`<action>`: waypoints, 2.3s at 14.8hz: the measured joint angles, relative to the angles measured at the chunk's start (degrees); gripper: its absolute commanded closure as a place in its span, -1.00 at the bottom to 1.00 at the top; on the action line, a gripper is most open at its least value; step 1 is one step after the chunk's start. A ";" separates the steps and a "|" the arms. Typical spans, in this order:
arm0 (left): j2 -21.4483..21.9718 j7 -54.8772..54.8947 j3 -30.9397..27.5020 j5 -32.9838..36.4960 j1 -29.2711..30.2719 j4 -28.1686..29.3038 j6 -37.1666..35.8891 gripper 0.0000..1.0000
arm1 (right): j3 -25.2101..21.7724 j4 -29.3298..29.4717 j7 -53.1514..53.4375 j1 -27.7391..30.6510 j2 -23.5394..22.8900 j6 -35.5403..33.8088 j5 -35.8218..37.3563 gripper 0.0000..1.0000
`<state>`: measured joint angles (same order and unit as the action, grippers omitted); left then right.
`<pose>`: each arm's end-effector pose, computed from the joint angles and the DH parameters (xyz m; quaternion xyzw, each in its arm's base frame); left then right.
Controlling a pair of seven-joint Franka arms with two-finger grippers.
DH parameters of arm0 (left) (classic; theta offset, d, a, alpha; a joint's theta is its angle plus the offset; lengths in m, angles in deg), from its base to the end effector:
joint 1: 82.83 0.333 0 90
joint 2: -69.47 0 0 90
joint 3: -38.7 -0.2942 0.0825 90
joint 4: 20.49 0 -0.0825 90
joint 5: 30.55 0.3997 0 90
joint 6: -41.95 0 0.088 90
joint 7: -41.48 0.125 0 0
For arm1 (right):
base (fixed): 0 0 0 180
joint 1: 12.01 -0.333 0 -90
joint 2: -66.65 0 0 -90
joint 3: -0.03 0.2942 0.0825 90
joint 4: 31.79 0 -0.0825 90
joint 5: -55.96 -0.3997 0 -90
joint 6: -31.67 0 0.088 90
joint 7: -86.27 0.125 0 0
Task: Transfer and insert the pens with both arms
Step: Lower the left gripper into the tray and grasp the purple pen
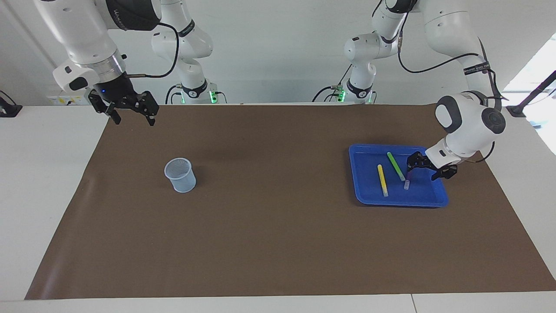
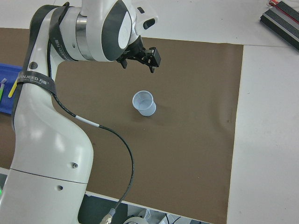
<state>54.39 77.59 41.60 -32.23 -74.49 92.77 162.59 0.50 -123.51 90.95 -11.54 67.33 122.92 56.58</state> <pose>0.5889 0.0545 0.2769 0.9643 -0.2554 -0.0560 0.0413 0.5686 -0.0013 0.5787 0.9992 -0.0407 0.0021 0.0054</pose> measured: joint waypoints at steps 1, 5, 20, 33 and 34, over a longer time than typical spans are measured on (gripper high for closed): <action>-0.11 0.07 0.00 0.51 -0.04 -0.01 0.08 -0.60 | 0.00 0.00 0.00 0.00 0.00 0.00 0.00 -1.00; -0.57 0.29 0.00 0.71 -0.19 -0.01 0.52 -0.53 | 0.00 0.00 0.00 0.00 0.00 0.00 0.00 -1.00; -1.96 0.30 0.04 0.72 -0.66 0.82 2.41 -0.21 | 0.00 -0.01 0.00 0.01 0.03 0.00 0.00 -1.00; -1.83 0.11 0.02 0.95 -1.00 1.46 4.22 1.00 | -0.02 -0.02 0.00 0.01 0.05 0.00 0.00 -1.00; -1.82 0.06 0.02 0.94 -1.00 1.44 4.20 1.00 | -0.01 -0.02 0.00 0.00 0.05 0.00 0.00 -1.00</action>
<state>52.57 77.65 41.62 -31.29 -75.49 94.20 166.79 0.48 -123.53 90.95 -11.55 67.38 122.92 56.58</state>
